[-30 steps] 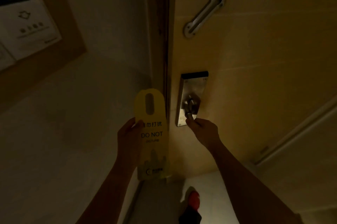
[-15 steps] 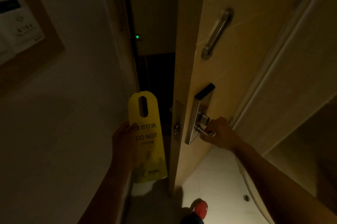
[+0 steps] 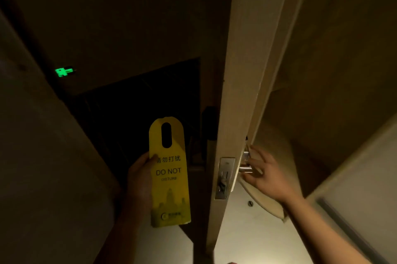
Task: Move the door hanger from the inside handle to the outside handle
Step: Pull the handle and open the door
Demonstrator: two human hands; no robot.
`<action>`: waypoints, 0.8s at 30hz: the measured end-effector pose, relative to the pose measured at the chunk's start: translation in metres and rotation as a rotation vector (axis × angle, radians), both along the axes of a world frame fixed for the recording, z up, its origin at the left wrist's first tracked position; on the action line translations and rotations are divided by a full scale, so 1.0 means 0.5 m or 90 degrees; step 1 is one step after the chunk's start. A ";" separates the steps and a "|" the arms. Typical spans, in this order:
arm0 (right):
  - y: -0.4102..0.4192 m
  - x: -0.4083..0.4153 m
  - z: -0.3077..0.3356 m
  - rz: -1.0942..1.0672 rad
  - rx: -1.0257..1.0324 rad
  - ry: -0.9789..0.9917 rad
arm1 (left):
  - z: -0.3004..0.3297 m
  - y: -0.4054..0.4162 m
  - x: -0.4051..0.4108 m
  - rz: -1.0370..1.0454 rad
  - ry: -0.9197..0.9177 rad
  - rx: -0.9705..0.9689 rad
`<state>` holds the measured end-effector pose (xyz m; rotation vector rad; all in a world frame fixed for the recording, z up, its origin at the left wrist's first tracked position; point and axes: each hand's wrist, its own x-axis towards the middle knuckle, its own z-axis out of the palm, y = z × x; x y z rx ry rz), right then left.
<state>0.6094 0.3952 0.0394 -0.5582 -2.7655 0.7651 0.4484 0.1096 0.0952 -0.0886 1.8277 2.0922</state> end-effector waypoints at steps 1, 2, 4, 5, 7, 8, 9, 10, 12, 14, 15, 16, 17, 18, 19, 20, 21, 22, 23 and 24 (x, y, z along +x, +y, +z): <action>0.008 0.025 -0.004 -0.051 -0.042 0.010 | -0.003 0.029 0.004 -0.028 0.002 -0.003; 0.010 0.040 -0.006 -0.091 -0.091 0.035 | -0.003 0.050 0.009 -0.051 0.005 -0.005; 0.015 0.071 -0.009 -0.183 -0.201 0.131 | -0.011 0.099 0.023 -0.101 0.018 -0.006; 0.013 0.081 -0.007 -0.231 -0.259 0.192 | -0.014 0.121 0.030 -0.125 0.024 -0.008; 0.010 0.096 0.007 -0.305 -0.378 0.317 | -0.018 0.169 0.046 -0.172 0.027 -0.010; 0.011 0.104 0.017 -0.327 -0.424 0.376 | -0.020 0.196 0.054 -0.194 0.027 -0.010; 0.008 0.108 0.028 -0.338 -0.456 0.424 | -0.022 0.215 0.058 -0.205 0.028 -0.010; 0.010 0.113 0.038 -0.345 -0.474 0.464 | -0.024 0.237 0.061 -0.215 0.027 -0.014; 0.018 0.127 0.051 -0.354 -0.480 0.523 | -0.025 0.284 0.067 -0.240 0.021 -0.022; 0.026 0.134 0.059 -0.345 -0.446 0.538 | -0.027 0.322 0.070 -0.261 0.010 -0.033; 0.031 0.135 0.064 -0.357 -0.422 0.529 | -0.029 0.341 0.071 -0.275 0.004 -0.036; 0.041 0.137 0.070 -0.385 -0.400 0.521 | -0.029 0.360 0.073 -0.295 -0.002 -0.039; 0.056 0.139 0.077 -0.415 -0.383 0.516 | -0.031 0.379 0.074 -0.316 -0.006 -0.043; 0.074 0.143 0.084 -0.437 -0.365 0.517 | -0.031 0.398 0.077 -0.336 -0.006 -0.048; 0.094 0.148 0.090 -0.452 -0.349 0.519 | -0.032 0.417 0.079 -0.351 -0.004 -0.050; 0.114 0.155 0.093 -0.464 -0.335 0.520 | -0.032 0.434 0.081 -0.365 -0.004 -0.053; 0.133 0.164 0.097 -0.475 -0.327 0.519 | -0.031 0.451 0.083 -0.378 -0.006 -0.054; 0.151 0.172 0.099 -0.484 -0.324 0.515 | -0.030 0.467 0.083 -0.391 -0.009 -0.053; 0.167 0.179 0.101 -0.493 -0.323 0.512 | -0.029 0.483 0.083 -0.402 -0.010 -0.053; 0.182 0.185 0.102 -0.501 -0.324 0.512 | -0.028 0.501 0.080 -0.415 -0.009 -0.054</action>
